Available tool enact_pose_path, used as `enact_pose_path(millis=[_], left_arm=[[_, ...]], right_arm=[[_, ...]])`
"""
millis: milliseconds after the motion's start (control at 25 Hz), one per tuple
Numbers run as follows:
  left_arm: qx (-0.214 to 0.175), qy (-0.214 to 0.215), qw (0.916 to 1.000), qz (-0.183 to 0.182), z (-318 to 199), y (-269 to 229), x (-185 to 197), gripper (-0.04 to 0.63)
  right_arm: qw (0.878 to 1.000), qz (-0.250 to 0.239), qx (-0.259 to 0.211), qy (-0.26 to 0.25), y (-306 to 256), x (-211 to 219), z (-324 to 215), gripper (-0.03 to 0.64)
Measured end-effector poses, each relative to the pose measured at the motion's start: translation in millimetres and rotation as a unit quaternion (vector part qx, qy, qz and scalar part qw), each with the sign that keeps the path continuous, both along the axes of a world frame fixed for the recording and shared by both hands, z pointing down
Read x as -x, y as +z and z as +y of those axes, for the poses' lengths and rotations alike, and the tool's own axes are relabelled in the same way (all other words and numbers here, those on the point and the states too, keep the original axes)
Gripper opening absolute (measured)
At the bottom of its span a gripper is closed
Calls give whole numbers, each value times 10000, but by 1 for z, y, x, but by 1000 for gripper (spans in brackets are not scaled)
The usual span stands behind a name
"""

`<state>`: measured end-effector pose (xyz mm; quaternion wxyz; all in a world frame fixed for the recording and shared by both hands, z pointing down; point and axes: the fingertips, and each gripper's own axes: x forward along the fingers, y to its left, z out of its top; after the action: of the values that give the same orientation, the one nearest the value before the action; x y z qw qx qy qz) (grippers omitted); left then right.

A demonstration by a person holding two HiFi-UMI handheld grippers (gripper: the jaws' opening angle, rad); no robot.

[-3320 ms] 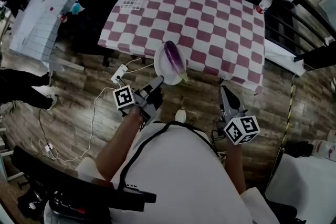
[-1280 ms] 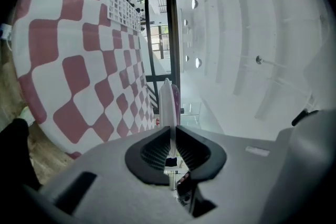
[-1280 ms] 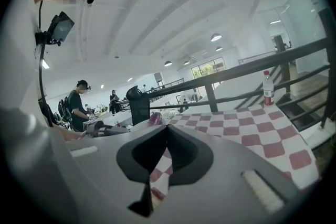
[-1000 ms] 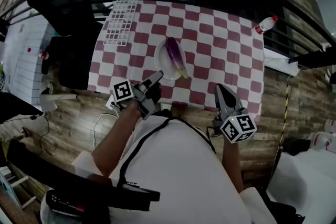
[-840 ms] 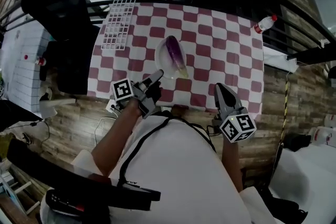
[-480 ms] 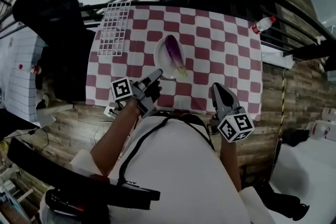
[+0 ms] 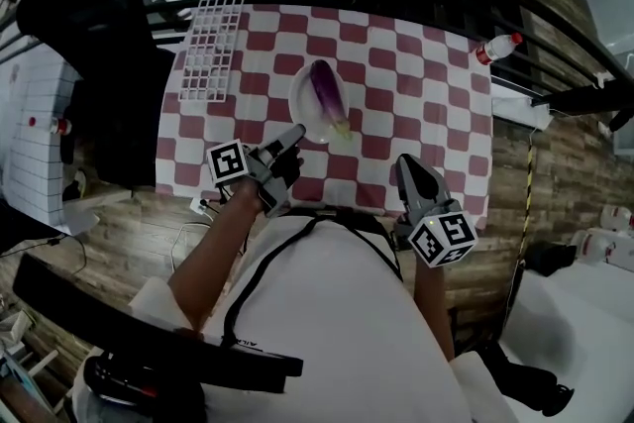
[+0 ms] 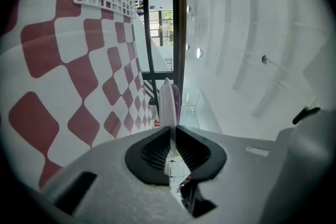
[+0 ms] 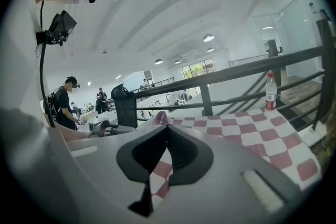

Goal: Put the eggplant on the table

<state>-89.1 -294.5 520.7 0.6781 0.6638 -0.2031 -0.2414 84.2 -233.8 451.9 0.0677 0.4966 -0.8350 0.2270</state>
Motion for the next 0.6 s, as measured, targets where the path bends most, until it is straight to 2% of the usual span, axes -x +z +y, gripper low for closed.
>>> enact_pose_path(millis=[320,600], left_arm=[[-54,-76,9999,112,0,7,-23,38],[-9,-233,9995,212,-2,32,-33,38]], right_arm=[[9996,21,166,-227,10,-22,-6,6],[9989,115,282,-369,16,-43,-7,6]])
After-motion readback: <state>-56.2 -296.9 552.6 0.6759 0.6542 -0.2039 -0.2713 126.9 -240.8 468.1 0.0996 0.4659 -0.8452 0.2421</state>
